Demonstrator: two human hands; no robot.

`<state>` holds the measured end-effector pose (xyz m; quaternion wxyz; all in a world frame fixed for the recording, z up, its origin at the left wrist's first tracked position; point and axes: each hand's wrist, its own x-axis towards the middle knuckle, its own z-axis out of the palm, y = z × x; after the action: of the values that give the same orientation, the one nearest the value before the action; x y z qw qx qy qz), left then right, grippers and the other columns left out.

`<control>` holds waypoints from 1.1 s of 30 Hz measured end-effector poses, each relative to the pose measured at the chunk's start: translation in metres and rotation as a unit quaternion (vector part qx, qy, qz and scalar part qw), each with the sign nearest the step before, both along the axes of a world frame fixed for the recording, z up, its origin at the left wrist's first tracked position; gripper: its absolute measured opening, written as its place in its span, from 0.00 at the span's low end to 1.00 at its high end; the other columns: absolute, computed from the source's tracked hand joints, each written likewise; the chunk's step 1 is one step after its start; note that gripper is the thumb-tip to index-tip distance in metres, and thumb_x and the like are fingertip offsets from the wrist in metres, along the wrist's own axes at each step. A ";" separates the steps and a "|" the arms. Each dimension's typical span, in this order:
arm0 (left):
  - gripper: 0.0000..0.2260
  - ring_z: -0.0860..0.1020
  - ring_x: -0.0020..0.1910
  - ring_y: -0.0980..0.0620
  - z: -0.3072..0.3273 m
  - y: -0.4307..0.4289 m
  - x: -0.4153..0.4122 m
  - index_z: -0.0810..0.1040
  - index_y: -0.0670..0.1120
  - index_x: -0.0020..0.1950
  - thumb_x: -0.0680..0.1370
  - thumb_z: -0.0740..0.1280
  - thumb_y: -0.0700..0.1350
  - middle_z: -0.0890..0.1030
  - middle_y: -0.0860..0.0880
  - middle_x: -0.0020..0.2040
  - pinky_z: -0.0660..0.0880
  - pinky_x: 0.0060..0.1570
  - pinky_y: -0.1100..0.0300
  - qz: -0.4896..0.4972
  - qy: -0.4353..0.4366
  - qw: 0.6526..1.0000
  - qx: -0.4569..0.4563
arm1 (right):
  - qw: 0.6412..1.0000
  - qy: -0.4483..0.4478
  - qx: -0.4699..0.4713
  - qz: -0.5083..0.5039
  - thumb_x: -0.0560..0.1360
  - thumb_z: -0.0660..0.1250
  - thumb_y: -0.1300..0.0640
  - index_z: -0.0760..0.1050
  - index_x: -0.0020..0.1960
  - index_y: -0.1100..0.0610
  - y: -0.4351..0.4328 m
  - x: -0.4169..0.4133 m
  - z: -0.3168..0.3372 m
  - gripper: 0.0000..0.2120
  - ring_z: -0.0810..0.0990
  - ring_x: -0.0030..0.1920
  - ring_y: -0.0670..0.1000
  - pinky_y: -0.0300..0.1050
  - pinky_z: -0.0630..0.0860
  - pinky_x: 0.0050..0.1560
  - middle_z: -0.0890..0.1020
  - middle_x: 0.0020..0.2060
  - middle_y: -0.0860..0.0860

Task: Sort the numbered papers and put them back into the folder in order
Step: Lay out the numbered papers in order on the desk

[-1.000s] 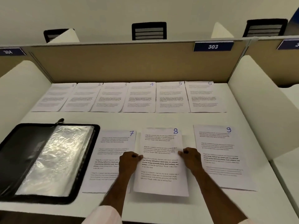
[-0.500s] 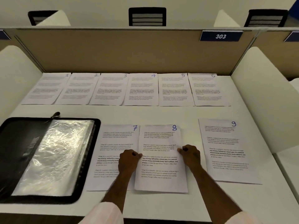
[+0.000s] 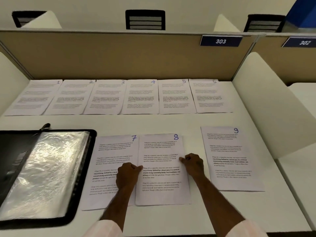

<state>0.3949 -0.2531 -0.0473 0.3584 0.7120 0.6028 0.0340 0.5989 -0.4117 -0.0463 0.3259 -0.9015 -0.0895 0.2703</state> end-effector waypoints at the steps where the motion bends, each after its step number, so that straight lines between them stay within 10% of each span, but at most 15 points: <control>1: 0.15 0.78 0.39 0.50 0.002 0.000 0.001 0.76 0.51 0.38 0.71 0.75 0.59 0.80 0.51 0.39 0.76 0.43 0.56 0.010 0.000 1.000 0.010 | 1.000 -0.001 0.008 -0.008 0.74 0.72 0.49 0.77 0.47 0.58 -0.002 0.002 0.005 0.13 0.75 0.39 0.47 0.34 0.65 0.33 0.80 0.44 0.52; 8: 0.16 0.78 0.43 0.50 0.022 -0.015 0.037 0.75 0.51 0.42 0.71 0.73 0.62 0.80 0.51 0.44 0.77 0.44 0.54 -0.012 -0.044 0.998 0.050 | 0.996 -0.064 0.015 -0.067 0.74 0.71 0.53 0.78 0.49 0.59 -0.049 0.035 0.034 0.10 0.72 0.36 0.42 0.34 0.63 0.33 0.79 0.43 0.50; 24: 0.32 0.75 0.64 0.47 0.016 -0.193 0.214 0.71 0.45 0.70 0.72 0.72 0.61 0.76 0.47 0.65 0.73 0.62 0.52 -0.116 -0.057 0.991 -0.043 | 0.991 -0.056 -0.064 -0.102 0.73 0.70 0.43 0.68 0.68 0.56 -0.203 0.154 0.019 0.29 0.70 0.64 0.60 0.57 0.70 0.63 0.70 0.62 0.58; 33: 0.18 0.81 0.53 0.48 0.018 -0.254 0.260 0.76 0.46 0.57 0.72 0.75 0.50 0.82 0.49 0.55 0.78 0.52 0.55 -0.061 -0.005 0.996 -0.067 | 0.990 0.038 0.047 -0.124 0.69 0.77 0.55 0.72 0.62 0.61 -0.229 0.181 0.012 0.25 0.78 0.55 0.57 0.44 0.74 0.52 0.79 0.57 0.57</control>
<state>0.6544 -0.5069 -0.0297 0.4092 0.7216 0.5578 -0.0246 0.7794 -0.6405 -0.0342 0.4026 -0.8782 0.0232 0.2574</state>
